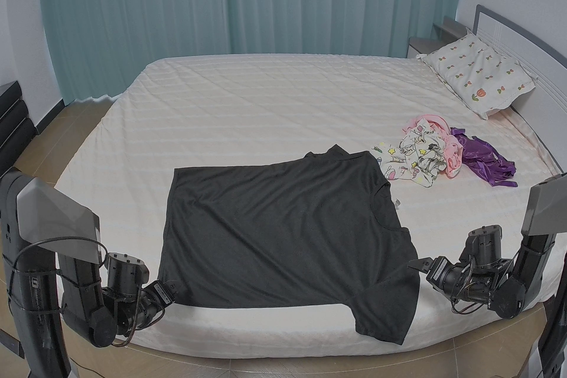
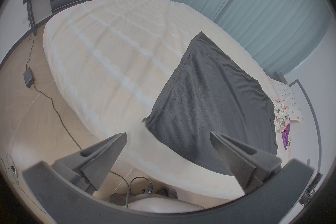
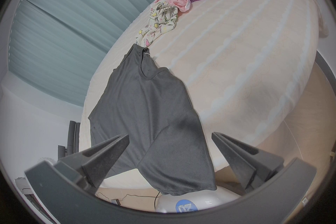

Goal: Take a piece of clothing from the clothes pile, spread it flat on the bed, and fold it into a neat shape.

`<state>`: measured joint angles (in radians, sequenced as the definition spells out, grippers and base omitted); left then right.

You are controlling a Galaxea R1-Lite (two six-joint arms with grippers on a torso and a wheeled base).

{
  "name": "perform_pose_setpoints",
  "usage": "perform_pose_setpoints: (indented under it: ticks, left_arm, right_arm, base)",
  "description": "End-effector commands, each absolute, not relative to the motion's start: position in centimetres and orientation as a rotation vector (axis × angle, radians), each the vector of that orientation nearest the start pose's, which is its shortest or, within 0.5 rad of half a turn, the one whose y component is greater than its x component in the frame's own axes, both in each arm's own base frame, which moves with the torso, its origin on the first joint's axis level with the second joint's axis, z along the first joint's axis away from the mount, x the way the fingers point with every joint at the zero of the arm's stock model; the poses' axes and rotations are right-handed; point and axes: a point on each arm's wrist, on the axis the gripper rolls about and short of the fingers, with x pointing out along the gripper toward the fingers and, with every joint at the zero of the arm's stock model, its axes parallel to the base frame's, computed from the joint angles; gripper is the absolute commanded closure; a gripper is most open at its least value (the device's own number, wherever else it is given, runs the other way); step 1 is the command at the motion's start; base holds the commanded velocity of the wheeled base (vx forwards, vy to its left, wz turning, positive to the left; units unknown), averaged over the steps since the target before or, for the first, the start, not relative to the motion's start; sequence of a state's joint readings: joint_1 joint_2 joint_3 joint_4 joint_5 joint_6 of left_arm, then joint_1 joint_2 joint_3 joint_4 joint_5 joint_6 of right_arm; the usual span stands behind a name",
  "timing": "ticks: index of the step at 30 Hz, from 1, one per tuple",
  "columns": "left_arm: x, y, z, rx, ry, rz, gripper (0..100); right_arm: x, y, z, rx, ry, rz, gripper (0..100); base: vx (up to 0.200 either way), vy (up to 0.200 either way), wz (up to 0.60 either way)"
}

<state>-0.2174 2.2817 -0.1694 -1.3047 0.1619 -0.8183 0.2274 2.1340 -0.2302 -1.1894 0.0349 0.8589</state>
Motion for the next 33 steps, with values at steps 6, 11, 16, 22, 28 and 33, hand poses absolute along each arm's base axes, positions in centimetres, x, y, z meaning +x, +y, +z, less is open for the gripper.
perform_pose_setpoints:
  ticks: [6,11,16,22,28,33]
  left_arm:
    - [25.5,-5.8,-6.2,-0.557,0.752,0.313,0]
    - [25.6,-5.9,-7.2,-0.466,0.762,0.321,100]
    - [26.0,-5.9,-7.1,-0.495,0.731,0.351,100]
    - [25.2,-5.4,-6.5,-0.551,0.731,0.391,100]
    - [24.7,-4.8,-5.7,-0.561,0.707,0.398,100]
    - [24.1,-4.5,-5.3,-0.569,0.695,0.397,100]
  right_arm:
    - [24.5,5.9,-1.0,0.741,0.772,-0.067,0]
    - [24.4,5.8,-1.4,0.725,0.786,-0.077,0]
    - [24.3,5.8,-3.3,0.638,0.846,-0.077,0]
    - [24.3,5.7,-3.4,0.641,0.822,-0.068,0]
    - [24.0,5.6,-3.8,0.636,0.834,-0.074,0]
    - [24.0,5.5,-3.8,0.633,0.833,-0.072,0]
  base:
    - [0.0,0.0,0.0]
    - [0.0,0.0,0.0]
    - [0.0,0.0,0.0]
    - [0.0,0.0,0.0]
    - [0.0,0.0,0.0]
    - [0.0,0.0,0.0]
